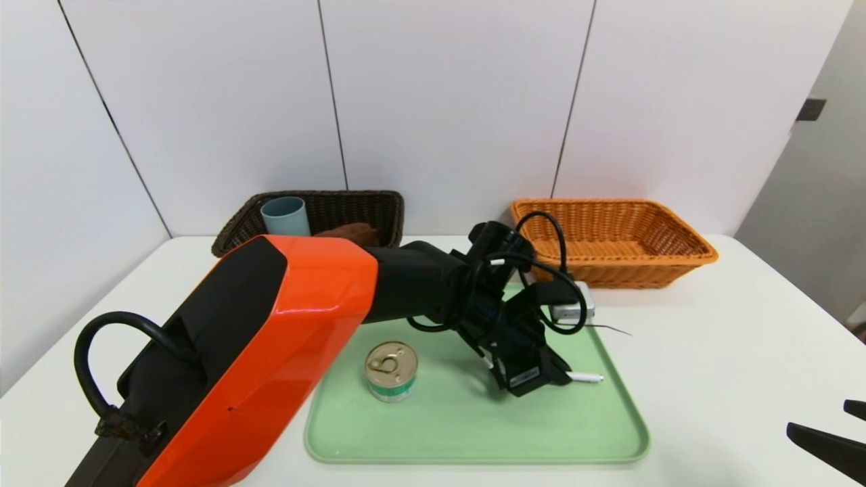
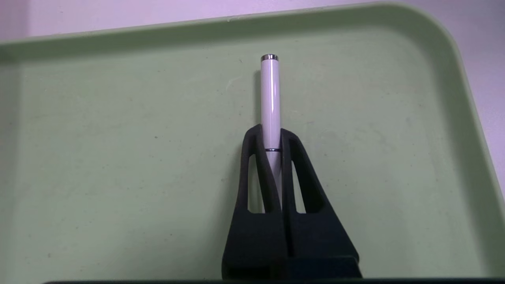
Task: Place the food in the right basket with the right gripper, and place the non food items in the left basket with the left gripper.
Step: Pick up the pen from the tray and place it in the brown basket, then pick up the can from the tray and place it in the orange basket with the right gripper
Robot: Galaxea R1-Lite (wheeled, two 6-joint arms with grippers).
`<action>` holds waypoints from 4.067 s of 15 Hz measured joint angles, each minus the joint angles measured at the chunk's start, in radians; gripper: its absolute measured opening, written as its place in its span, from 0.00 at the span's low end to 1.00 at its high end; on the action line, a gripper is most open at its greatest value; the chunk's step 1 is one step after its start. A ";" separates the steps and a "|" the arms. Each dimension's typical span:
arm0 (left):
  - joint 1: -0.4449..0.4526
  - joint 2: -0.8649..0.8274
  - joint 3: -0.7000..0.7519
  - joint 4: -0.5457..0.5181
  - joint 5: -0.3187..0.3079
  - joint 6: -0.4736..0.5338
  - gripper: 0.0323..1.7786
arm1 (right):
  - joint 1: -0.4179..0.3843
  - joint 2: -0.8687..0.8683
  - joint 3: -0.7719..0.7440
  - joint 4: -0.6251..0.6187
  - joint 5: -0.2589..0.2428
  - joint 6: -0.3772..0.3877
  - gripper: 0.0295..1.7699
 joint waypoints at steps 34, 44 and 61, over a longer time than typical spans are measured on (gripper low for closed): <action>0.597 -0.321 0.002 -0.110 0.056 -0.235 0.01 | 0.000 -0.030 0.017 0.001 0.002 -0.001 0.96; 0.647 -0.209 0.002 -0.118 0.097 -0.206 0.44 | 0.000 -0.029 0.017 0.001 0.000 0.000 0.96; 0.646 -0.846 0.529 -0.044 0.148 -0.567 0.90 | 0.025 0.177 -0.087 -0.154 0.095 -0.091 0.96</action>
